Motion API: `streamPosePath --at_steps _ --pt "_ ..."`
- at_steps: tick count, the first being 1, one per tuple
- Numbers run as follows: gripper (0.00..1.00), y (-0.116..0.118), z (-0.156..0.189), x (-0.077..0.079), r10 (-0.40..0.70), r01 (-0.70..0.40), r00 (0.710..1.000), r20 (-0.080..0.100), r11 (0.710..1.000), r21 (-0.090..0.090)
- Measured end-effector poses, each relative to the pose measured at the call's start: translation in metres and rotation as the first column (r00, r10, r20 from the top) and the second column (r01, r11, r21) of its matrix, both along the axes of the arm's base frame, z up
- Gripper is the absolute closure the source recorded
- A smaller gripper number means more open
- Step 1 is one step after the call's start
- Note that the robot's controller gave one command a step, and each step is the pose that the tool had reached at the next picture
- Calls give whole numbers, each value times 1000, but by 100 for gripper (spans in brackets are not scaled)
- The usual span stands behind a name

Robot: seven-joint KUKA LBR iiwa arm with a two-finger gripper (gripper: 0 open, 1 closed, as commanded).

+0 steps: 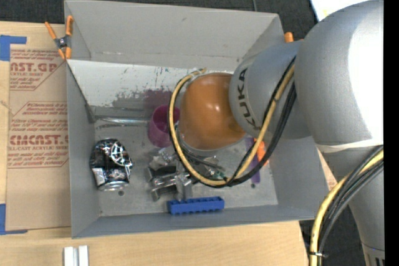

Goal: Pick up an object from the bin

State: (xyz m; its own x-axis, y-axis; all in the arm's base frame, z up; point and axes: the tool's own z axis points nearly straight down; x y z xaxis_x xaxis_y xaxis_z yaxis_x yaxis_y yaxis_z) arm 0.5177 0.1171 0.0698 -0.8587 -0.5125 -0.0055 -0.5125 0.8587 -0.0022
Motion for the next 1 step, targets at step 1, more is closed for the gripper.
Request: streamPosePath --at_steps 1 --pt "100 0 0 0 0 0 1000 0 1000 0"
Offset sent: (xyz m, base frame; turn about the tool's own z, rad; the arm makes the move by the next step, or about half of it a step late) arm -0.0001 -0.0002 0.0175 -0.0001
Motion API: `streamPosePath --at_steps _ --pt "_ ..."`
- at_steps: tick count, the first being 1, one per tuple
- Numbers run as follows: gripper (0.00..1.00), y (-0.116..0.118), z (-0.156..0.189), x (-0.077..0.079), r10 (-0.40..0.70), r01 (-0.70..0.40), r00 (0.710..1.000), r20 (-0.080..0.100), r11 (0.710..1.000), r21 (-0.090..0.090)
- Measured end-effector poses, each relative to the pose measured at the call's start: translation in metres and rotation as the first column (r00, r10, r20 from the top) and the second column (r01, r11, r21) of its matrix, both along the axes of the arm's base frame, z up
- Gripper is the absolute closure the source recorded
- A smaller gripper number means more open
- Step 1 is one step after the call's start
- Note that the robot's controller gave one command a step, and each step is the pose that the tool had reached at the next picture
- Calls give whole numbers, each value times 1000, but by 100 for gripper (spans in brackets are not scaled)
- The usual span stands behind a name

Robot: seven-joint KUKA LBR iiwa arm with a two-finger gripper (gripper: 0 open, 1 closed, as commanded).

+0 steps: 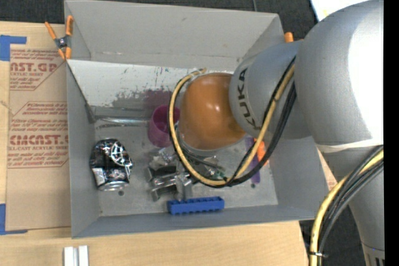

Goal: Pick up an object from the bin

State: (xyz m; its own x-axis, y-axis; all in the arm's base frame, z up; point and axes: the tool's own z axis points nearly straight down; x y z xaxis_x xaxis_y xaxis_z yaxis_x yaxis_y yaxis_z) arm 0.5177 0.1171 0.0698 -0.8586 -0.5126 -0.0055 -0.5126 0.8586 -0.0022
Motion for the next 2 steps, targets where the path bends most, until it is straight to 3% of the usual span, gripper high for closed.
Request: streamPosePath --at_steps 2 --pt "100 0 28 -2 1 -1 1000 -5 1000 -1"
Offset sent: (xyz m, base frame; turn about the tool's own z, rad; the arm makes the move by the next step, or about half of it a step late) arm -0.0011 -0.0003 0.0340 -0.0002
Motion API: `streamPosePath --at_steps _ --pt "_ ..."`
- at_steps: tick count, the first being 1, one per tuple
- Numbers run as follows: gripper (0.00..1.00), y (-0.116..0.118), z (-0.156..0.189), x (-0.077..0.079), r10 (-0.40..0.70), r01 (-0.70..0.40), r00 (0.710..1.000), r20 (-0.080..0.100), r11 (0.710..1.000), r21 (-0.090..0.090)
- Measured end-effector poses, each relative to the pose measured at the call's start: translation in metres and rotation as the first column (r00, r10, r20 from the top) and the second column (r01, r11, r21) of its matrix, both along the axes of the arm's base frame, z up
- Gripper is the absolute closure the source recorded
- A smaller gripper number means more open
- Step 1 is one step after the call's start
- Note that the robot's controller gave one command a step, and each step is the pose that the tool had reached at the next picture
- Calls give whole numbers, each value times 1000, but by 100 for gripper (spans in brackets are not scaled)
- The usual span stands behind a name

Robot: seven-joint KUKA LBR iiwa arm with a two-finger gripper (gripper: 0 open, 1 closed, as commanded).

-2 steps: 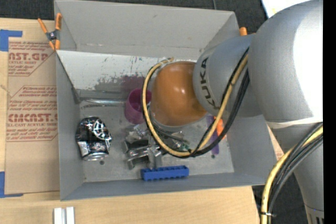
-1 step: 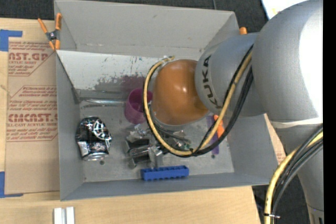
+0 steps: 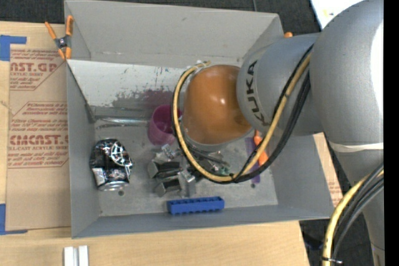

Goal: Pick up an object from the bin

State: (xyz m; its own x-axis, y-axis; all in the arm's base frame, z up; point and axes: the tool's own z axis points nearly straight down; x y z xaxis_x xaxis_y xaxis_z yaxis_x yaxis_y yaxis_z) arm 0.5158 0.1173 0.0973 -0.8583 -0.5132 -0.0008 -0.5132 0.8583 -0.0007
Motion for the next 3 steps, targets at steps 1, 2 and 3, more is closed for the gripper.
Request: streamPosePath --at_steps 1,2,3 --pt "100 0 29 -2 0 0 1000 -6 1000 -1" --pt "100 1 62 -2 1 -1 1000 -5 1000 -1" --pt "100 1 84 -1 1 -1 1000 -2 1000 0"
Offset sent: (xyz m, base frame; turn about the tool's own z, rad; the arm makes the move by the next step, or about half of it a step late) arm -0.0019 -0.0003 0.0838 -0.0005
